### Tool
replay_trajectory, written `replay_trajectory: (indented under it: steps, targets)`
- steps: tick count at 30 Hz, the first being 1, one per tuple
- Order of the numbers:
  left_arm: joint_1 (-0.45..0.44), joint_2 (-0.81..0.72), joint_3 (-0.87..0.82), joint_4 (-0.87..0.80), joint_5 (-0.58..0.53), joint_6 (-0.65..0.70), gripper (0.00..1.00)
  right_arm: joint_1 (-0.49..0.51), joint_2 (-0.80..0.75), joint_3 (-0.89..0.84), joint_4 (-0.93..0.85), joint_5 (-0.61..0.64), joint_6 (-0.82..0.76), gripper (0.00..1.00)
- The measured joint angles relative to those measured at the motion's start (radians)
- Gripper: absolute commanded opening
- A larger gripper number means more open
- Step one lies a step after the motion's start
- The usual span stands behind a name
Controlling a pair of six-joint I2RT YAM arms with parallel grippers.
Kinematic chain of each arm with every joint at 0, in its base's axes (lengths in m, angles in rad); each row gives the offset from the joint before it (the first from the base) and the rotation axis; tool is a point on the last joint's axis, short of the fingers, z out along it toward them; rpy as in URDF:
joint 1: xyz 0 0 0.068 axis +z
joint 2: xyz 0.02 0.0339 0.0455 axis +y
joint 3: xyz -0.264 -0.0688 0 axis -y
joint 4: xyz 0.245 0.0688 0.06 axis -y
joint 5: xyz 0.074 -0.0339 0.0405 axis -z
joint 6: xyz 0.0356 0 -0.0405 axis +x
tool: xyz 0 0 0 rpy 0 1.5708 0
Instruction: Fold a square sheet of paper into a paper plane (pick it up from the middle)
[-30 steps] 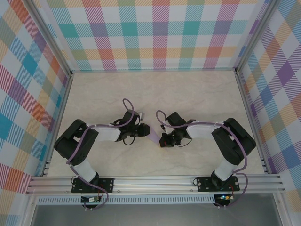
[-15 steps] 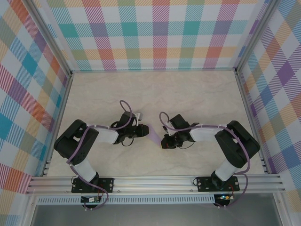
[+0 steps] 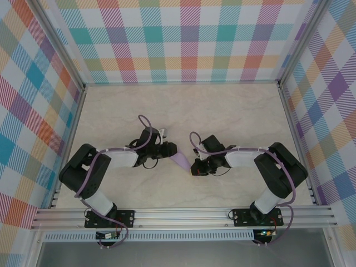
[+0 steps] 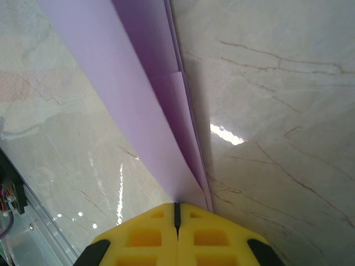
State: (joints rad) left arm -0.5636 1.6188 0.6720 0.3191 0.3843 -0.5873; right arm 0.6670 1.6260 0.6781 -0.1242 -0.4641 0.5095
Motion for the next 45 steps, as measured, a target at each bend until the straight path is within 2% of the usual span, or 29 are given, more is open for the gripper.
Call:
replay_trajectory:
  steps: [10, 15, 25, 33, 41, 45]
  targets:
    - [-0.182, -0.078, -0.109, 0.058, -0.067, -0.102, 0.25, 0.000, 0.007, 0.009, -0.008, -0.002, 0.008, 0.00]
    - [-0.205, -0.087, -0.122, 0.084, -0.109, -0.117, 0.25, -0.001, 0.010, 0.012, -0.011, -0.005, 0.008, 0.00]
    - [-0.278, -0.061, -0.120, 0.137, -0.163, -0.119, 0.18, -0.001, 0.010, 0.012, -0.014, -0.005, 0.011, 0.00]
    - [-0.297, 0.026, -0.115, 0.145, -0.209, -0.085, 0.16, -0.001, 0.010, 0.013, -0.017, -0.005, 0.011, 0.00]
    - [-0.297, 0.032, -0.114, 0.135, -0.293, -0.047, 0.15, -0.001, 0.010, 0.014, -0.021, -0.004, 0.010, 0.00]
    - [-0.279, 0.032, -0.114, 0.129, -0.298, -0.025, 0.15, -0.001, 0.011, 0.016, -0.027, -0.002, 0.007, 0.00]
